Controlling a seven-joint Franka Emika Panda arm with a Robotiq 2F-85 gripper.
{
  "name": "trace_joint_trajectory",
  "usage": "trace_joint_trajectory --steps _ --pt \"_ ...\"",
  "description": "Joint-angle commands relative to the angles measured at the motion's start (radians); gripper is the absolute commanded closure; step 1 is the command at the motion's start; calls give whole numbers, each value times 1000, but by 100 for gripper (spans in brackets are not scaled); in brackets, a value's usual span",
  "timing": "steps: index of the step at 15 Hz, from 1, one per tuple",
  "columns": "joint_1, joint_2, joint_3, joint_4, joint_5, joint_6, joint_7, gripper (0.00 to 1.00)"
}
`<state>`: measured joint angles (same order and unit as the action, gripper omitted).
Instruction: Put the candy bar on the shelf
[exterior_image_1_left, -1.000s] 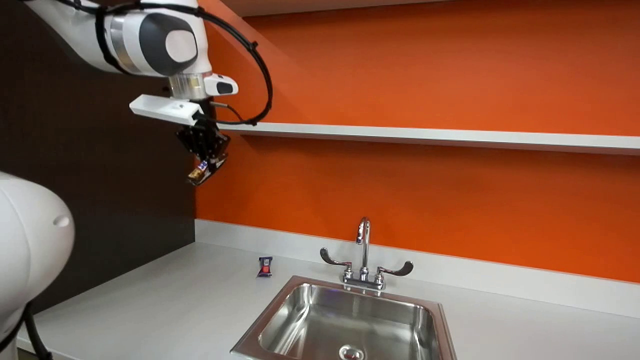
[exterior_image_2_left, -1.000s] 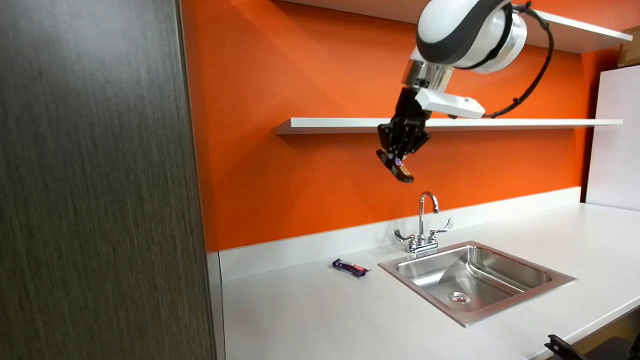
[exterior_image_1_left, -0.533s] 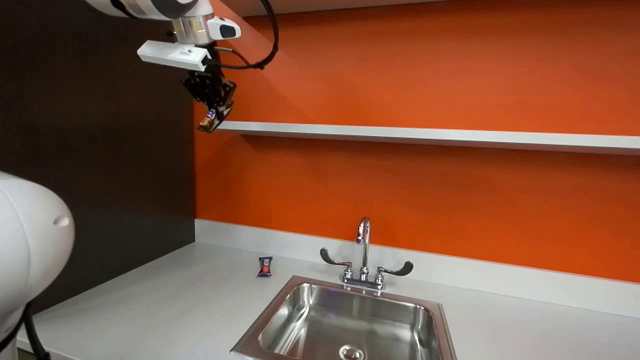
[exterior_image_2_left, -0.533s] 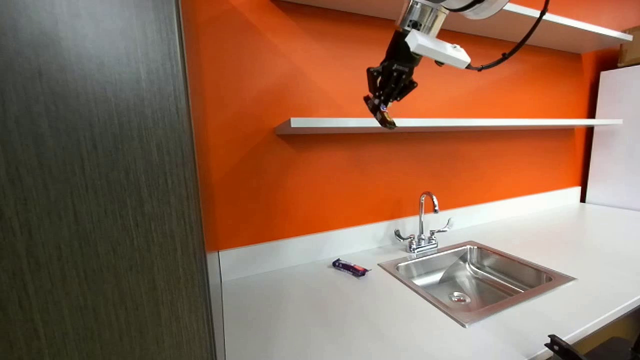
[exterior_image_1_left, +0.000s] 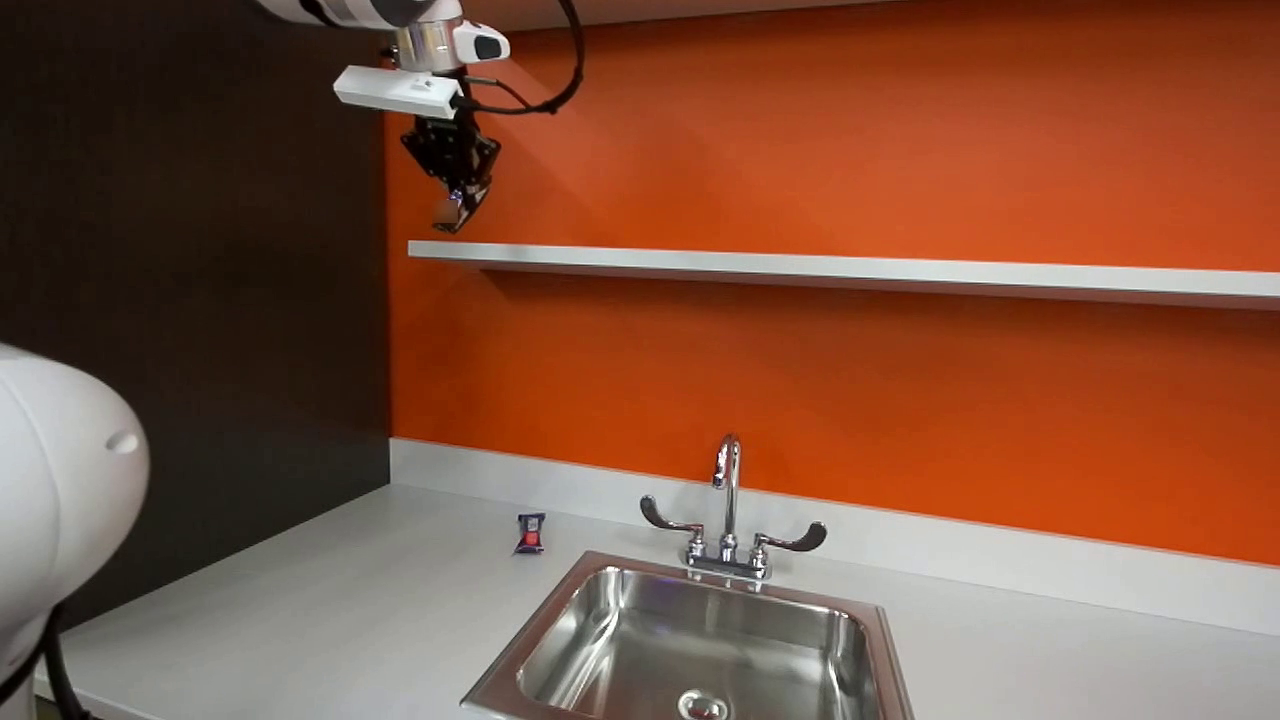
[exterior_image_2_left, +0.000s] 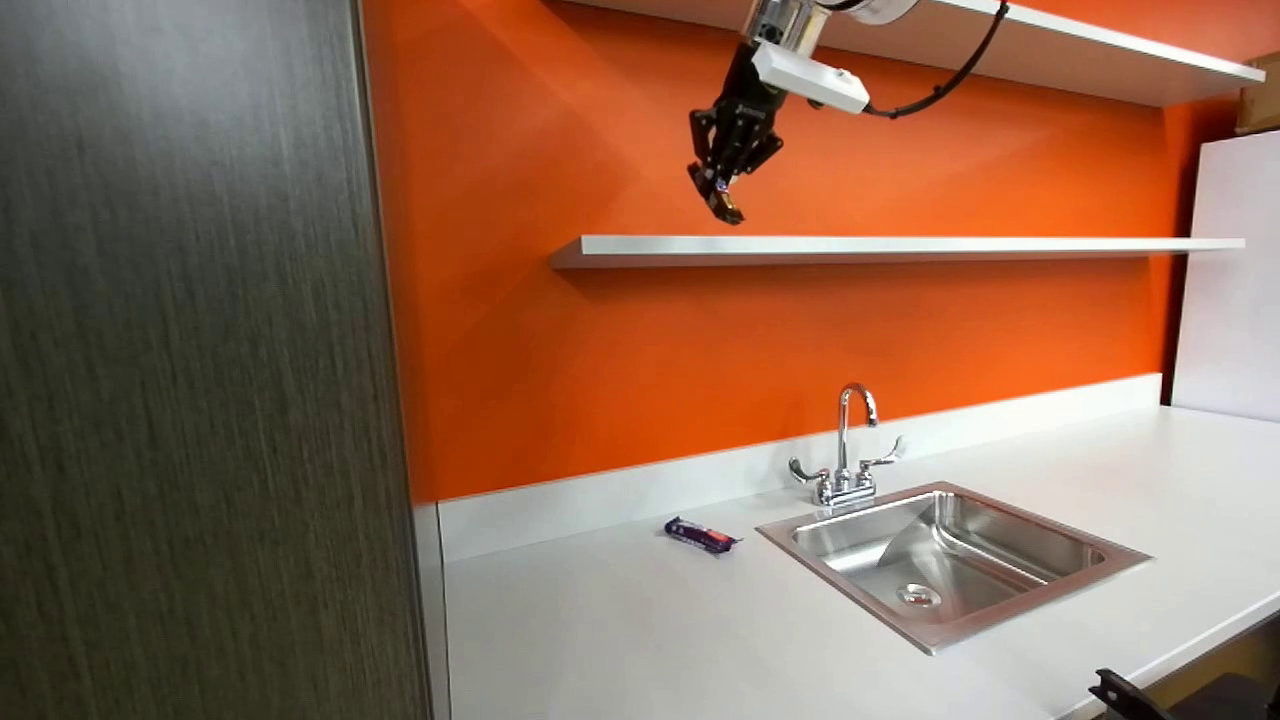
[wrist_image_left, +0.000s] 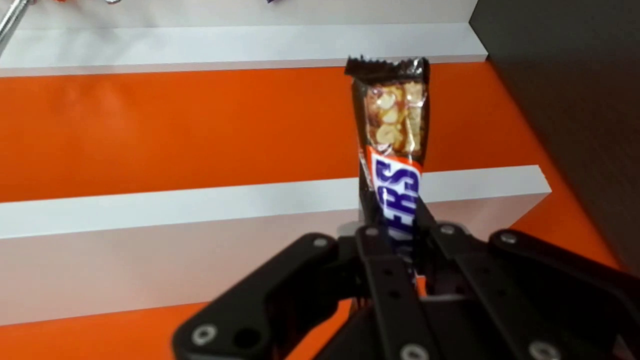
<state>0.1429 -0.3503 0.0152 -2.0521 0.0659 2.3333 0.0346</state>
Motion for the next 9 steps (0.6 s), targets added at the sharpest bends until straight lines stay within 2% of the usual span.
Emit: trace_joint_trajectory --steps 1,9 --pt "-36 154 19 194 -28 -68 -15 96" --pt "-56 384 20 452 -114 -112 16 96"
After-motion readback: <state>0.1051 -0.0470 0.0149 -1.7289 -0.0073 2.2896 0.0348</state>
